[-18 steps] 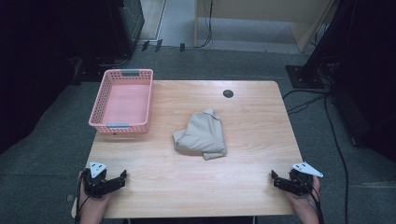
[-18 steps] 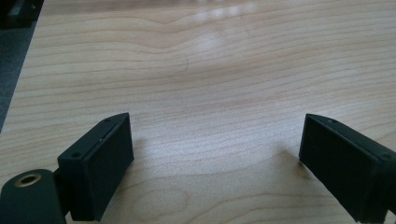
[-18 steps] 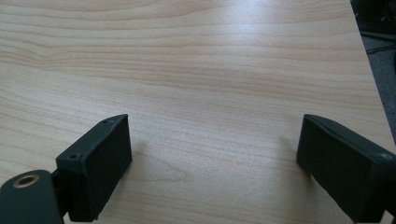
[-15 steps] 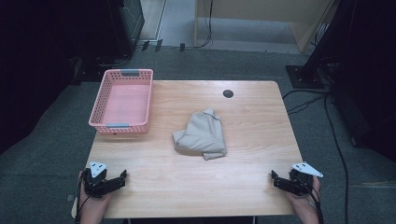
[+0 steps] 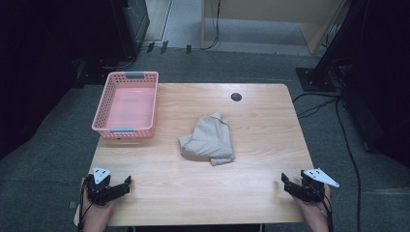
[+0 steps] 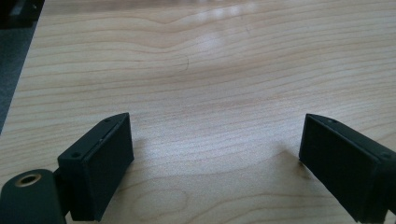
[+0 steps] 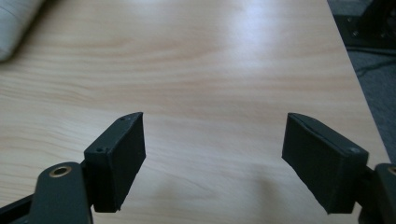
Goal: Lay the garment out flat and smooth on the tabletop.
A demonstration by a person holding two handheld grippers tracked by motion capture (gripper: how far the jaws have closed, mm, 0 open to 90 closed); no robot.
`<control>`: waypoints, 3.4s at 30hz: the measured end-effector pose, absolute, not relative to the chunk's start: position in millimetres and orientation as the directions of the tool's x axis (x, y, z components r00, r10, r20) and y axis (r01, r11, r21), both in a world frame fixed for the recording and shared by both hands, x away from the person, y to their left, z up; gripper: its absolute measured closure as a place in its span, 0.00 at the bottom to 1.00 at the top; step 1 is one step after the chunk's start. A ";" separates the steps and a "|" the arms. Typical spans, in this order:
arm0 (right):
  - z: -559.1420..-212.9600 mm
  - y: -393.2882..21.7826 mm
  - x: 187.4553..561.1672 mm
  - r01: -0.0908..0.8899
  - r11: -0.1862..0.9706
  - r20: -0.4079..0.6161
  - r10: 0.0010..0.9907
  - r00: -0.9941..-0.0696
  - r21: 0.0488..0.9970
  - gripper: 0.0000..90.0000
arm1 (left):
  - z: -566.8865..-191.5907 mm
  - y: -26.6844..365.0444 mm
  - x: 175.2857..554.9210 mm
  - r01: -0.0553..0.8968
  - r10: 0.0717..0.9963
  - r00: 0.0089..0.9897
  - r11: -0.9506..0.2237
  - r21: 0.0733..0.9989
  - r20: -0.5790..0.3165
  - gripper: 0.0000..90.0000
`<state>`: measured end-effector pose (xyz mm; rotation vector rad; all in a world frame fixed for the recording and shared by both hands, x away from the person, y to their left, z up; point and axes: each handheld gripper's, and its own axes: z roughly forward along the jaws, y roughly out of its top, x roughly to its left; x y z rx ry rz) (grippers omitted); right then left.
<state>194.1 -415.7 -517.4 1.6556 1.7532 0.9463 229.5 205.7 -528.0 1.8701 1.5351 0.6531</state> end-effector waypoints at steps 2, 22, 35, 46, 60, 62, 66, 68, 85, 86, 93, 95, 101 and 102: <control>-514.0 -412.2 194.2 0.598 -0.003 0.081 0.991 -0.104 0.801 0.24 | -528.0 205.7 229.5 0.670 0.980 0.200 -0.127 0.731 -0.013 0.11; -469.9 -312.3 224.3 0.484 0.141 0.044 0.935 -0.352 0.863 0.26 | -527.9 205.9 229.5 0.670 0.980 0.200 -0.123 0.733 -0.018 0.11; -461.5 -256.3 253.5 0.472 0.219 0.024 0.889 -0.457 0.854 0.26 | -527.9 206.0 229.5 0.669 0.978 0.206 -0.127 0.732 -0.019 0.11; -465.0 -208.1 273.0 0.467 0.291 0.004 0.846 -0.533 0.835 0.26 | -527.8 206.3 229.4 0.668 0.978 0.209 -0.125 0.733 -0.024 0.11; -479.6 -160.2 294.3 0.464 0.391 -0.073 0.821 -0.567 0.795 0.26 | -527.8 206.2 229.4 0.668 0.977 0.213 -0.127 0.733 -0.025 0.11; -481.1 -152.1 297.7 0.458 0.411 -0.088 0.812 -0.577 0.788 0.26 | -527.8 206.3 229.4 0.668 0.977 0.212 -0.126 0.734 -0.026 0.11; -485.2 -134.6 304.3 0.441 0.464 -0.141 0.795 -0.591 0.768 0.26 | -527.8 206.4 229.4 0.667 0.976 0.215 -0.126 0.734 -0.028 0.11; -488.0 -126.5 307.4 0.438 0.482 -0.170 0.795 -0.582 0.759 0.28 | -527.8 206.3 229.4 0.667 0.976 0.215 -0.126 0.734 -0.028 0.11; -510.8 -102.8 318.3 0.450 0.564 -0.301 0.793 -0.530 0.692 0.82 | -527.9 205.5 229.4 0.667 0.975 0.219 -0.133 0.734 -0.023 0.11; -507.1 -104.7 317.8 0.447 0.541 -0.279 0.803 -0.527 0.712 0.88 | -527.9 205.5 229.4 0.667 0.975 0.220 -0.134 0.733 -0.021 0.11; -478.4 -123.9 312.5 0.420 0.413 -0.173 0.848 -0.501 0.808 0.95 | -528.1 202.0 228.4 0.669 0.975 0.220 -0.153 0.728 0.002 0.11; -469.9 -130.1 309.3 0.418 0.357 -0.123 0.862 -0.491 0.835 0.95 | -528.2 201.7 227.2 0.668 0.976 0.219 -0.153 0.728 0.004 0.11; -449.1 -151.9 300.3 0.412 0.212 0.012 0.879 -0.477 0.886 0.95 | -526.9 199.5 224.1 0.670 0.979 0.201 -0.157 0.726 0.027 0.12; -449.1 -151.9 300.3 0.412 0.212 0.012 0.879 -0.477 0.886 0.95 | -526.3 198.2 223.7 0.670 0.981 0.191 -0.159 0.726 0.038 0.12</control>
